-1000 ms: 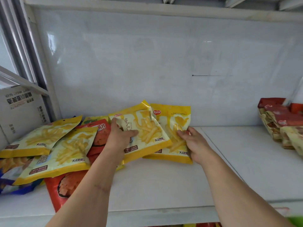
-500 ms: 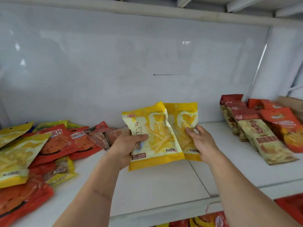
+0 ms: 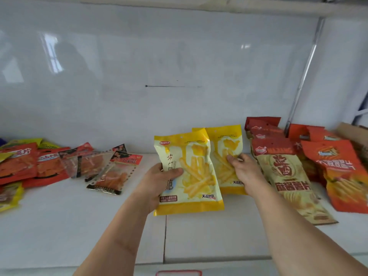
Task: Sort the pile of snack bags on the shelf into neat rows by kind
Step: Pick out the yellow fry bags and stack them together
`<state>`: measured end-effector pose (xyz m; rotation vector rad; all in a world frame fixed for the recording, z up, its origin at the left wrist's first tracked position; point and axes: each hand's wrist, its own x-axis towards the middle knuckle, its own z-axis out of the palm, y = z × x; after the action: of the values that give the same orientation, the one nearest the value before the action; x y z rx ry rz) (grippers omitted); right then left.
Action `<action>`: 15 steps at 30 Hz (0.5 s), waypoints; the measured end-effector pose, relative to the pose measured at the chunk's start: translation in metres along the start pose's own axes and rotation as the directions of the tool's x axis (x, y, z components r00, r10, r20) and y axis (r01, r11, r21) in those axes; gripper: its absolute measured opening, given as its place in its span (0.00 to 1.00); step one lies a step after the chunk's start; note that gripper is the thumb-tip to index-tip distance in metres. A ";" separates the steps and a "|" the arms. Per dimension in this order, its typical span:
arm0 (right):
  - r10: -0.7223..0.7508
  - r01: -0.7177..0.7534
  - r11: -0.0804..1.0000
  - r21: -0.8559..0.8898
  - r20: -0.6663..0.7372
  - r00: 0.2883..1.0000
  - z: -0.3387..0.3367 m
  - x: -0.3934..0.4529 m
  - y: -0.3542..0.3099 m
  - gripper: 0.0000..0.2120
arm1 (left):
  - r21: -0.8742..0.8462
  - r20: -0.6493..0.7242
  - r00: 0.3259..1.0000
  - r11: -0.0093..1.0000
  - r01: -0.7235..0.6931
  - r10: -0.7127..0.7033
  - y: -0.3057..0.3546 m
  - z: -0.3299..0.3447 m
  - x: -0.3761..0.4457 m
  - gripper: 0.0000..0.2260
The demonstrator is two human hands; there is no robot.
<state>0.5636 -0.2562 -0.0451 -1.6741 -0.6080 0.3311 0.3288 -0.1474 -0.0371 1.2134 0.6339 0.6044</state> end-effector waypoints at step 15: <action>0.125 -0.125 0.992 -0.010 0.016 0.992 0.000 0.049 0.016 0.23 | 0.206 -0.054 0.996 0.975 0.081 -0.071 -0.023 0.034 0.035 0.13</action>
<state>0.6070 -0.2299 -0.0552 -1.7239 -0.5185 0.4328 0.3793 -0.1503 -0.0562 1.3664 0.7947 0.5121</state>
